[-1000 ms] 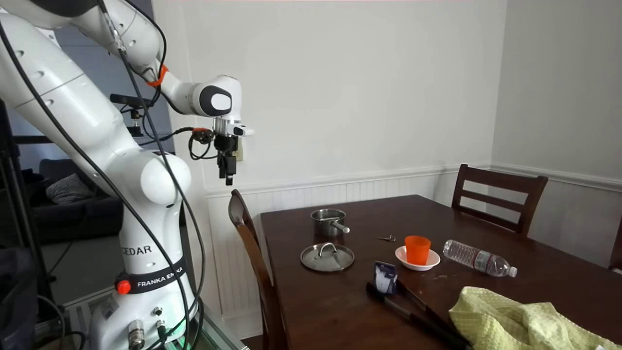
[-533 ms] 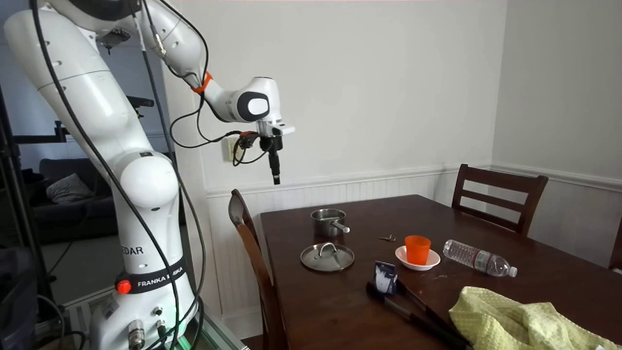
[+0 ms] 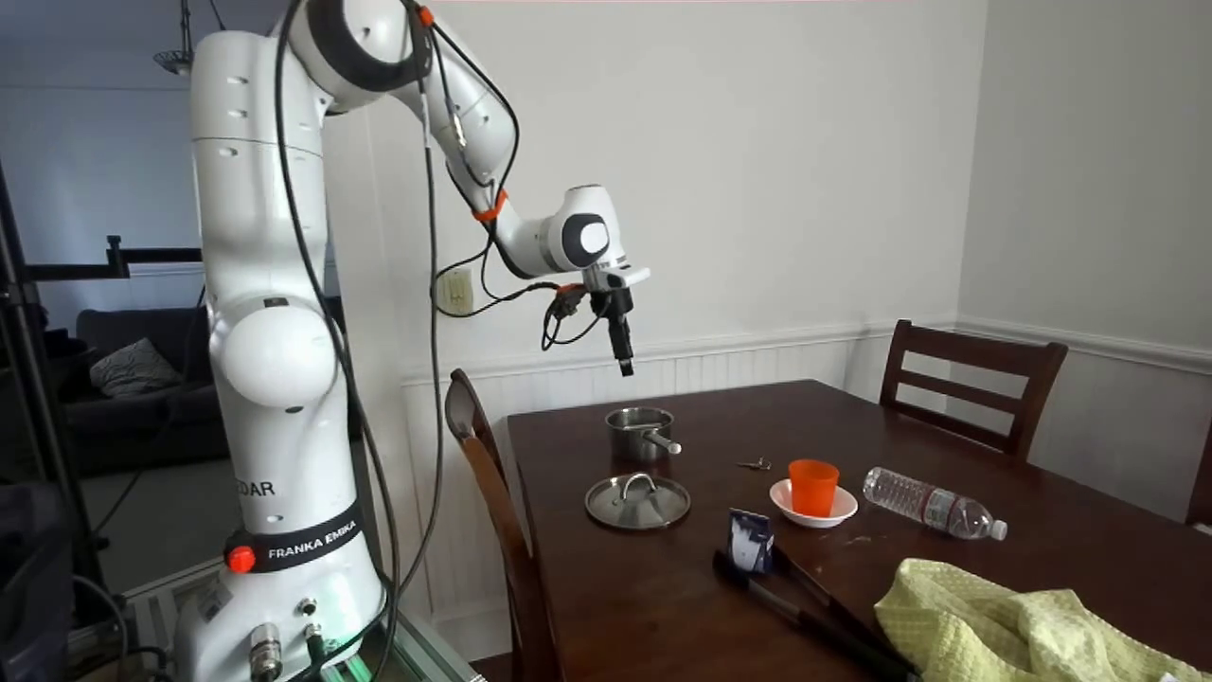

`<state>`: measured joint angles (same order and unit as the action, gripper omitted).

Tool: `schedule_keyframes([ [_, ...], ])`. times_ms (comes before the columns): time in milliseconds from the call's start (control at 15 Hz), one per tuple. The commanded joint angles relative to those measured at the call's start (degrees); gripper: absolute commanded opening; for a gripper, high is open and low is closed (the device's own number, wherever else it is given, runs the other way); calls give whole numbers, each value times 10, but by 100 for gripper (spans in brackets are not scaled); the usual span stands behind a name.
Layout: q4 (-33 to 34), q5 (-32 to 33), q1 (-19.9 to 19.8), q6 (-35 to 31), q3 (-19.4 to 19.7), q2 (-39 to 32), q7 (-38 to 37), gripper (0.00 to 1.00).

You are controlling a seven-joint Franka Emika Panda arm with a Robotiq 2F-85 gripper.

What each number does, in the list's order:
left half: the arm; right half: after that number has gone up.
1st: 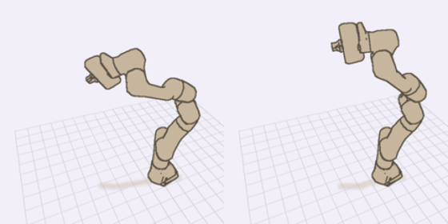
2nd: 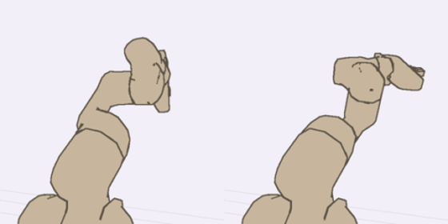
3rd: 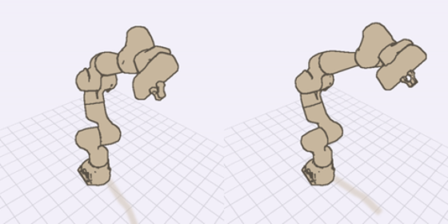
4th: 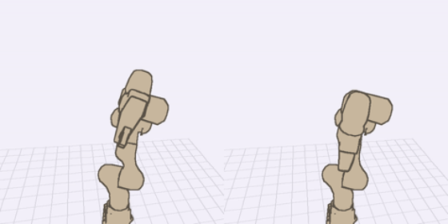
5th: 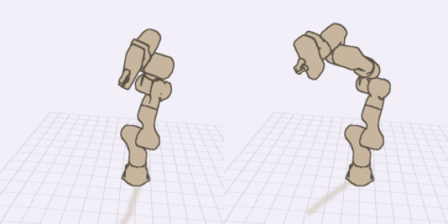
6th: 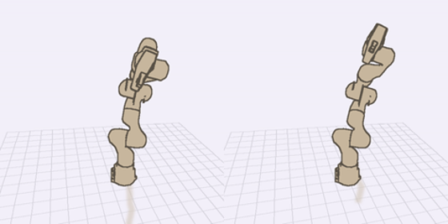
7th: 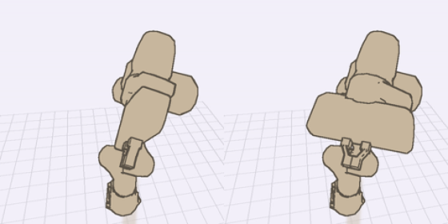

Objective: Pick up the spice bottle from the silver pot and put it on the table

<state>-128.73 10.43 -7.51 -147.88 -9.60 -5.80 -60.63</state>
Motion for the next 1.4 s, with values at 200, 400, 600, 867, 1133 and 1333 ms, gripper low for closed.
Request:
schedule_keyframes([
  [200,243,-27,108,80,81,-238,-8,100],
  [400,337,-58,144,117,89,-318,-9,100],
  [600,405,-86,161,147,101,-369,-16,96],
  [867,458,-116,161,173,114,-403,-24,76],
  [1133,447,-132,164,163,109,-382,-12,95],
  [1333,428,-137,168,161,105,-368,-12,99],
])
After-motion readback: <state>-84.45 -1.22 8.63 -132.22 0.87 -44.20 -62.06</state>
